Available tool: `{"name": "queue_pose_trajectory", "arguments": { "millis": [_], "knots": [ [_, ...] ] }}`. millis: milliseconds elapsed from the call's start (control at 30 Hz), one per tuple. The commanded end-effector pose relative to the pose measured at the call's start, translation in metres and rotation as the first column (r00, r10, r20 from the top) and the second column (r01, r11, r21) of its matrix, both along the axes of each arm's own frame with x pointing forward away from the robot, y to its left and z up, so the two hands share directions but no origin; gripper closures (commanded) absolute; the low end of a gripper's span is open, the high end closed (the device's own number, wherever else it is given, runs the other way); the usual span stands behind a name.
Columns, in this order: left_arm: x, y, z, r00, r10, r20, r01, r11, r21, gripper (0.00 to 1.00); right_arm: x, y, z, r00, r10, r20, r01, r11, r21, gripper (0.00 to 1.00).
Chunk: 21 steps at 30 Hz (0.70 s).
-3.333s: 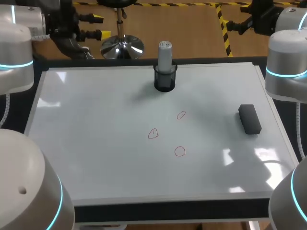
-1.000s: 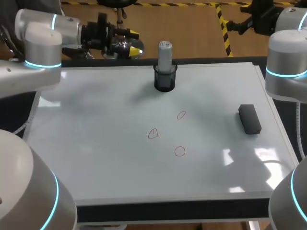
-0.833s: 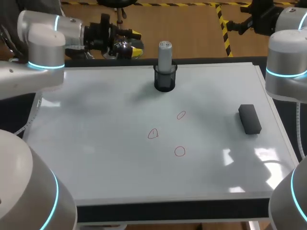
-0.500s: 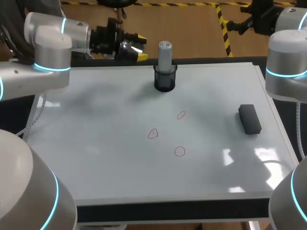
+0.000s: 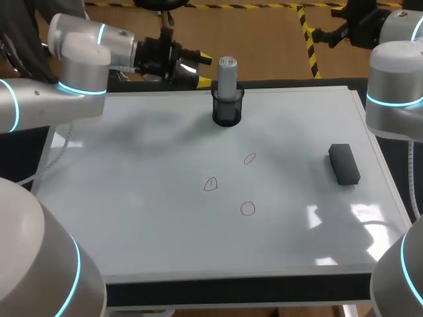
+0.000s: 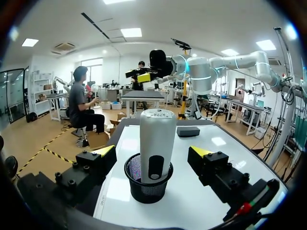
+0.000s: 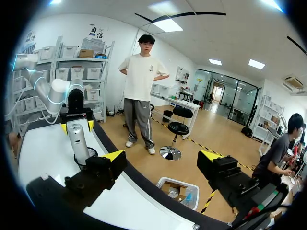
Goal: Pick up the inspection probe, press it on each red-marked spot on the whiteboard one by one, put down the probe, pick up the eraser, and wipe off all the red marks.
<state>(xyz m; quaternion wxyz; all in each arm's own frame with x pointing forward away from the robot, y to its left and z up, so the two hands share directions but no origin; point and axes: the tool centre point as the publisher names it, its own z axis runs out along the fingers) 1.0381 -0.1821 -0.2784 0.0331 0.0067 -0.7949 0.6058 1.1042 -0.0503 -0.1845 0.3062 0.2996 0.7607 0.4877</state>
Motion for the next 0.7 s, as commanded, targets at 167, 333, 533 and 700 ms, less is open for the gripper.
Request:
{"name": "queue_pose_trajectory", "arguments": {
  "millis": [167,333,533,700],
  "knots": [
    [0.013,-0.014,-0.02,0.999,-0.041,-0.017,0.041,0.999,-0.005,0.0,0.0,0.0,0.0,1.0,0.0,0.0,0.0,1.0,0.0,0.0],
    [0.014,-0.019,-0.024,0.998,-0.05,-0.027,0.049,0.999,-0.01,0.0,0.0,0.0,0.0,1.0,0.0,0.0,0.0,1.0,0.0,0.0],
    [0.014,-0.026,-0.029,0.997,-0.067,-0.035,0.067,0.998,-0.013,0.0,0.0,0.0,0.0,1.0,0.0,0.0,0.0,1.0,0.0,0.0],
    [0.012,-0.032,-0.03,0.996,-0.083,-0.038,0.082,0.996,-0.02,0.0,0.0,0.0,0.0,1.0,0.0,0.0,0.0,1.0,0.0,0.0]
  ]
}}
